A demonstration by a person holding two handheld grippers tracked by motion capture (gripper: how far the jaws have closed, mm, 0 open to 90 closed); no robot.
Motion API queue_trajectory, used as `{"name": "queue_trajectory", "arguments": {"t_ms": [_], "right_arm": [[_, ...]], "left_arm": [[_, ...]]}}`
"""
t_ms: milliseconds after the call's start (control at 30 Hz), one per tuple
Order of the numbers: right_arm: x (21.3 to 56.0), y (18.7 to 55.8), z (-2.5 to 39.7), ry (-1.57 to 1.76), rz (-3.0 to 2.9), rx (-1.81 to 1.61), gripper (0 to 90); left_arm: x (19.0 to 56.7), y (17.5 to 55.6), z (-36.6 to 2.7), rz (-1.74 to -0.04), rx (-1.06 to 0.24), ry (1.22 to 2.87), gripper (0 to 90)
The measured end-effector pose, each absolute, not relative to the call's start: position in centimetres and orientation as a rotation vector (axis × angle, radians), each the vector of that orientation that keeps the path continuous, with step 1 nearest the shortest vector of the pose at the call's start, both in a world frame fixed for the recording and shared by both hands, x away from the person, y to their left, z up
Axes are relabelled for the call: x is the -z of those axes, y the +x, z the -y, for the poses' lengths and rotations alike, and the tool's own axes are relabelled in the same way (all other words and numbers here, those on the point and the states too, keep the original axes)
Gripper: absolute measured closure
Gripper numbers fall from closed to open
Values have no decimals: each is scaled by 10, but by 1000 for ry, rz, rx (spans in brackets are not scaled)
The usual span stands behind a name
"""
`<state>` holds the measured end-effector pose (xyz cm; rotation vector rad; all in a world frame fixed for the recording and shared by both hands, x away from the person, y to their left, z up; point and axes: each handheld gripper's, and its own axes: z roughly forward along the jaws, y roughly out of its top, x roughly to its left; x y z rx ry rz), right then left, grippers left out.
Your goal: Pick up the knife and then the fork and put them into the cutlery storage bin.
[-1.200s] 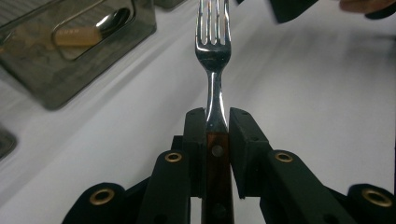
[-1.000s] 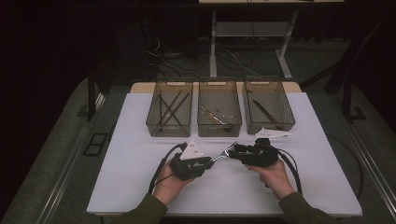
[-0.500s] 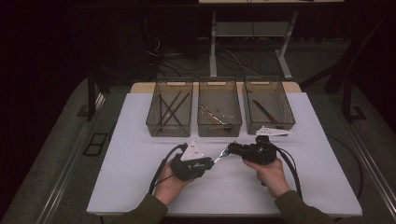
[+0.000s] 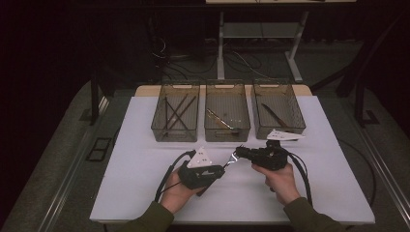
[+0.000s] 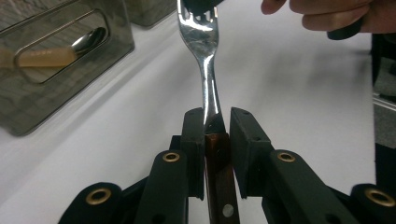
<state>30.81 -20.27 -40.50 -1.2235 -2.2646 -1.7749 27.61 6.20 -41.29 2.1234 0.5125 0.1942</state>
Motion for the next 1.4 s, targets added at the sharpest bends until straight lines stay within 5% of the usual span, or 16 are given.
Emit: {"name": "queue_trajectory", "arguments": {"t_ms": [567, 1233, 1400], "right_arm": [[385, 308, 233, -1265, 2264, 1872, 865], [366, 326, 253, -1337, 2445, 1823, 864], [350, 337, 269, -1400, 2425, 1851, 865]], "left_arm": [[419, 277, -102, -530, -160, 2051, 464], [441, 278, -151, -673, -206, 2020, 0], [442, 278, -150, -679, -211, 2035, 0]]}}
